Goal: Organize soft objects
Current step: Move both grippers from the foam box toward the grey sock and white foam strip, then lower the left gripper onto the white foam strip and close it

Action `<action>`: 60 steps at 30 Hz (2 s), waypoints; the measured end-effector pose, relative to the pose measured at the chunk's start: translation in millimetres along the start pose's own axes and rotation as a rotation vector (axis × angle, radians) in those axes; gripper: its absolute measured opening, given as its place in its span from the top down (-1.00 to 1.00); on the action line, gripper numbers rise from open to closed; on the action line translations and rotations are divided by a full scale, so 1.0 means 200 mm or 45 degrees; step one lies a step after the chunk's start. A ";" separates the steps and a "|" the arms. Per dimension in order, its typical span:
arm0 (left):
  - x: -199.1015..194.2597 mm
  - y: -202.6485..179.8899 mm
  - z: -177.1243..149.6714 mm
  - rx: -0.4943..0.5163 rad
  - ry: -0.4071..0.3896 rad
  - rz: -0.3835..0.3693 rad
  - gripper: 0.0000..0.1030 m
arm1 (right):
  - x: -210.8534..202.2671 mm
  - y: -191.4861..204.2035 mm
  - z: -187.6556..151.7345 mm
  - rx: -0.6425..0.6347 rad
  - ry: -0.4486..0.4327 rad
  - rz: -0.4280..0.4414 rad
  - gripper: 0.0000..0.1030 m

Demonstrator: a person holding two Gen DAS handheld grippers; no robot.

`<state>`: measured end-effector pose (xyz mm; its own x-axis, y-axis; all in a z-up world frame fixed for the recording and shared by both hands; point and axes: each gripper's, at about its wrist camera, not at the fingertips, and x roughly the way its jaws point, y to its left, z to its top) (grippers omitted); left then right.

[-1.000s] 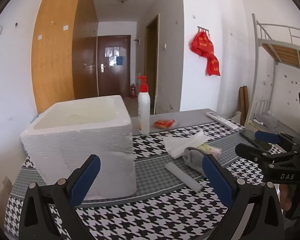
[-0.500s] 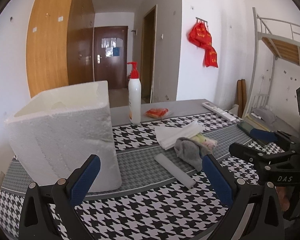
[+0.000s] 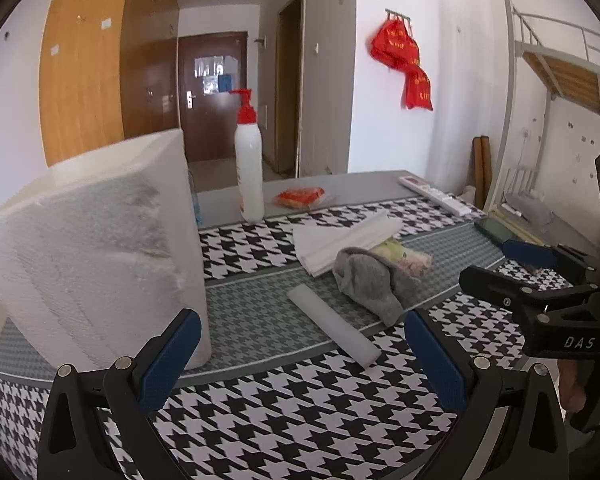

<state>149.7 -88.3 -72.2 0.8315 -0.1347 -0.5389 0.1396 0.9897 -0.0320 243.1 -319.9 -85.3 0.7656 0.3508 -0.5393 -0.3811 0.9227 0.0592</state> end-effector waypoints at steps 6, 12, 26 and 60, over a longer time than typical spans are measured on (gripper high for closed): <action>0.08 -0.02 -0.01 -0.030 0.050 0.009 -0.98 | 0.04 -0.02 0.00 -0.016 0.034 0.011 -0.88; 0.16 -0.04 -0.02 -0.053 0.112 0.012 -0.98 | 0.06 -0.05 0.00 -0.024 0.060 0.014 -0.88; 0.29 -0.11 -0.02 -0.090 0.233 0.021 -0.72 | 0.07 -0.09 -0.01 -0.034 0.083 0.043 -0.88; 0.40 -0.16 -0.01 -0.068 0.341 0.061 0.63 | 0.08 -0.12 -0.02 -0.028 0.105 0.051 -0.88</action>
<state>210.7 -131.2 -117.1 0.6639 -0.0769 -0.7438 0.0688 0.9968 -0.0416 262.0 -336.5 -98.9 0.7046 0.3717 -0.6044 -0.4222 0.9042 0.0639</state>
